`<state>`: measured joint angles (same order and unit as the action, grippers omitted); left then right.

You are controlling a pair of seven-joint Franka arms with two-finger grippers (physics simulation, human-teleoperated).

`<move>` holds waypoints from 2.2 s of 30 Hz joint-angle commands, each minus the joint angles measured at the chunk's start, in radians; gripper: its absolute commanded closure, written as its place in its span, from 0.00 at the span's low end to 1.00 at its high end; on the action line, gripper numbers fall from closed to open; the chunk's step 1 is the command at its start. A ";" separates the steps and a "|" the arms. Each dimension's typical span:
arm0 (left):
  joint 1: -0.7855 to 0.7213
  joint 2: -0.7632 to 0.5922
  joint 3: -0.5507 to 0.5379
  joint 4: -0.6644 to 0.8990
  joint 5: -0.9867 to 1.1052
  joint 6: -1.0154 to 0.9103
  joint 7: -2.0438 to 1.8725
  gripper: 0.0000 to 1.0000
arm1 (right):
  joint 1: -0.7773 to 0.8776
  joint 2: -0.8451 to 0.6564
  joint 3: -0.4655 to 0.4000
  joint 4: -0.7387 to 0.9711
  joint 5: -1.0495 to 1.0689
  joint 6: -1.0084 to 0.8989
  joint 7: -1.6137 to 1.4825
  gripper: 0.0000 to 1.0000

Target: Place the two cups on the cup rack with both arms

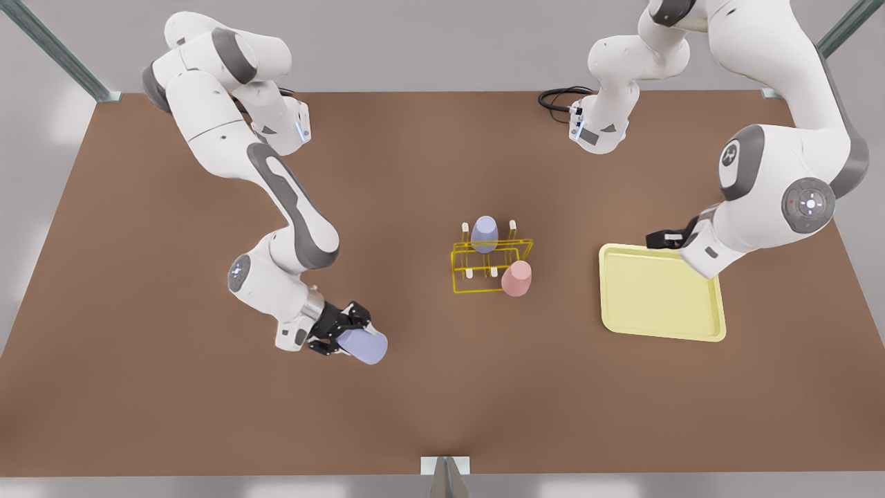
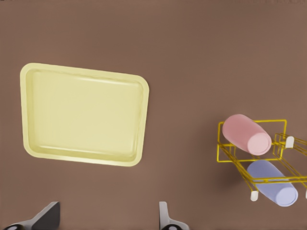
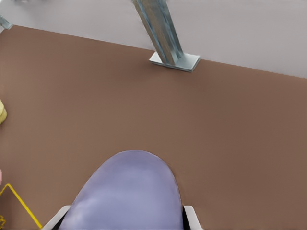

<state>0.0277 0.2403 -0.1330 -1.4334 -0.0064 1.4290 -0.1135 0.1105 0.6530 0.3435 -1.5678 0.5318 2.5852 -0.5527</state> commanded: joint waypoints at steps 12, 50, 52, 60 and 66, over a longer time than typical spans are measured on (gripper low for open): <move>0.014 0.000 -0.002 0.001 0.005 0.010 0.161 0.00 | 0.189 -0.073 0.015 0.040 0.047 -0.057 0.485 0.20; 0.024 -0.004 -0.016 0.004 0.036 -0.041 0.176 0.00 | 0.261 0.053 0.011 0.180 0.025 -0.366 0.580 0.21; 0.028 -0.003 -0.016 0.004 0.036 -0.041 0.176 0.00 | 0.261 0.053 0.015 0.178 0.028 -0.379 0.577 0.21; 0.031 -0.004 -0.014 0.004 0.034 -0.053 0.178 0.00 | 0.265 0.079 0.015 0.180 0.022 -0.390 0.566 0.21; 0.031 -0.003 -0.014 0.002 0.034 -0.067 0.179 0.00 | 0.275 0.111 0.015 0.216 0.025 -0.390 0.568 0.21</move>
<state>0.0583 0.2375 -0.1480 -1.4312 0.0271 1.3724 0.0591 0.3850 0.7644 0.3581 -1.3510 0.5591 2.2020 -0.0112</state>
